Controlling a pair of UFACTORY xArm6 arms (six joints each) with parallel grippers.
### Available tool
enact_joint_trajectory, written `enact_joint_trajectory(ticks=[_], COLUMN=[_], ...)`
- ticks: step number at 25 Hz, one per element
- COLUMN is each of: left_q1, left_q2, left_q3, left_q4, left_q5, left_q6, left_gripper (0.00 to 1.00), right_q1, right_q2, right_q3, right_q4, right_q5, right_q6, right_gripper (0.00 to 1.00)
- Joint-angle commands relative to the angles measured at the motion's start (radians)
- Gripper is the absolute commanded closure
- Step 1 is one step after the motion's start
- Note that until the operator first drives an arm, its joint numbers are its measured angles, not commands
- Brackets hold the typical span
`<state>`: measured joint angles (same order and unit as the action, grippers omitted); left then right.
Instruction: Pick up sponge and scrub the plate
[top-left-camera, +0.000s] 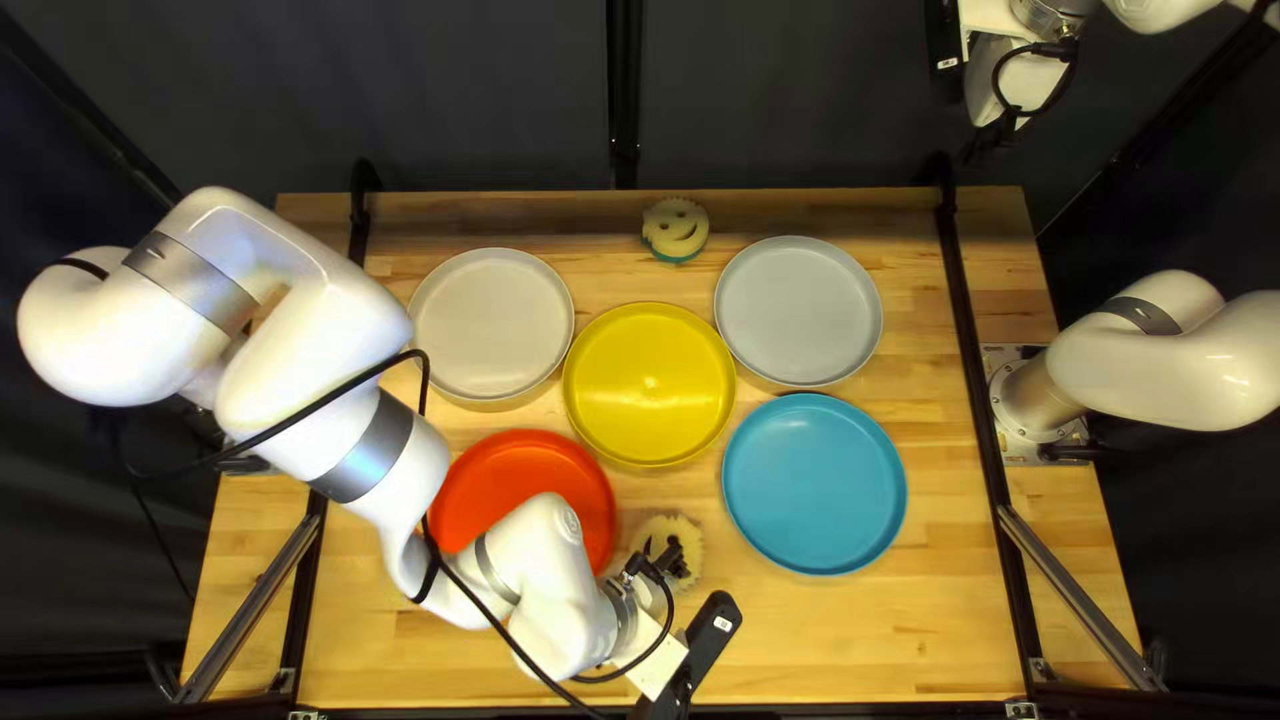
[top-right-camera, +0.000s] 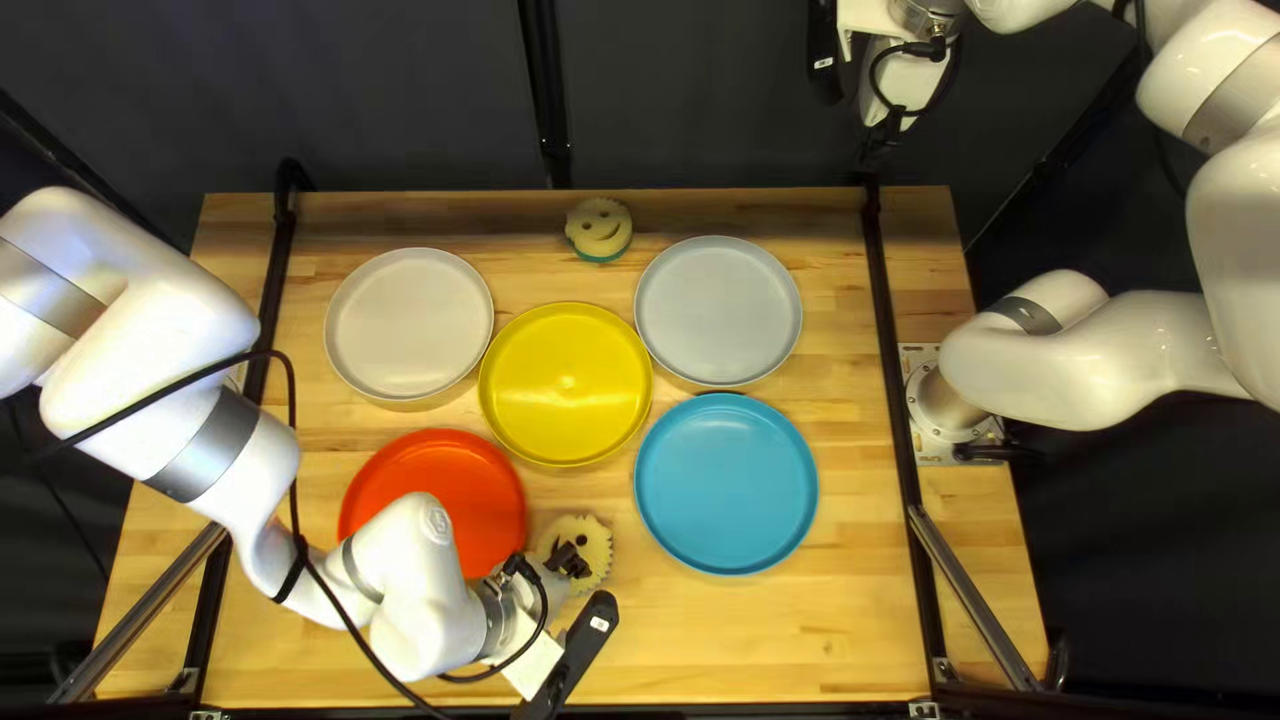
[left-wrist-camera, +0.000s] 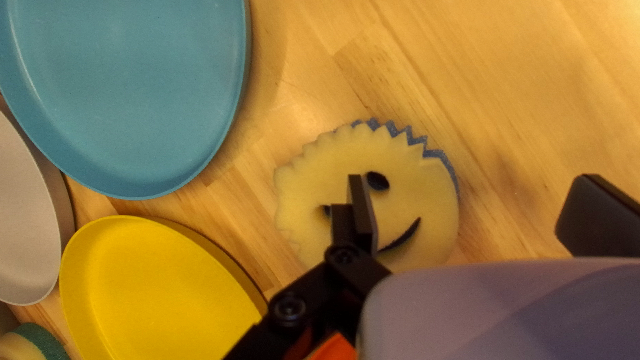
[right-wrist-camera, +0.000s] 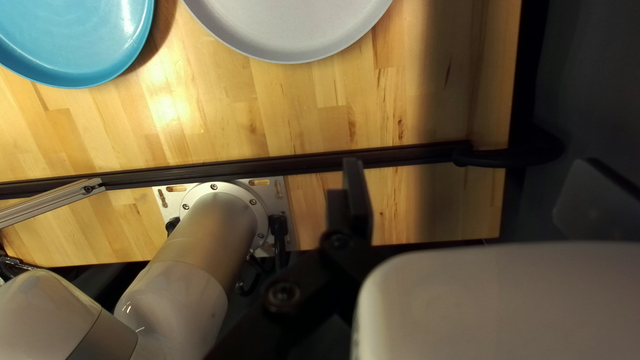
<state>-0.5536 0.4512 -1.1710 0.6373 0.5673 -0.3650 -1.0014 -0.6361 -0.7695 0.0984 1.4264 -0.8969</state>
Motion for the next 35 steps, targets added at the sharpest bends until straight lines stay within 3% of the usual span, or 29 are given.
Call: enact_joint_trajectory(ticks=[1, 12, 13, 14, 33, 34, 35], left_q1=[0.0, 0.005, 0.005, 0.005, 0.005, 0.005, 0.005], left_q2=[0.004, 0.018, 0.02, 0.023, 0.023, 0.023, 0.023], left_q3=[0.002, -0.003, -0.004, -0.006, -0.006, -0.006, -0.006], left_q4=[0.004, 0.013, 0.014, 0.013, 0.013, 0.013, 0.013], left_q5=[-0.002, -0.008, -0.009, -0.01, -0.01, -0.01, -0.01], left_q6=[-0.004, -0.008, -0.008, -0.006, -0.006, -0.006, -0.006], left_gripper=[0.0, 0.0, 0.54, 1.0, 1.0, 0.24, 0.0], right_q1=[0.0, 0.0, 0.0, 0.0, 0.0, 0.0, 0.0], right_q2=[0.0, 0.0, 0.0, 0.0, 0.0, 0.0, 0.0], right_q3=[0.0, 0.0, 0.0, 0.0, 0.0, 0.0, 0.0], right_q4=[0.0, 0.0, 0.0, 0.0, 0.0, 0.0, 0.0], right_q5=[0.0, 0.0, 0.0, 0.0, 0.0, 0.0, 0.0], right_q6=[0.0, 0.0, 0.0, 0.0, 0.0, 0.0, 0.0], right_gripper=[0.0, 0.0, 0.0, 0.0, 0.0, 0.0, 0.0])
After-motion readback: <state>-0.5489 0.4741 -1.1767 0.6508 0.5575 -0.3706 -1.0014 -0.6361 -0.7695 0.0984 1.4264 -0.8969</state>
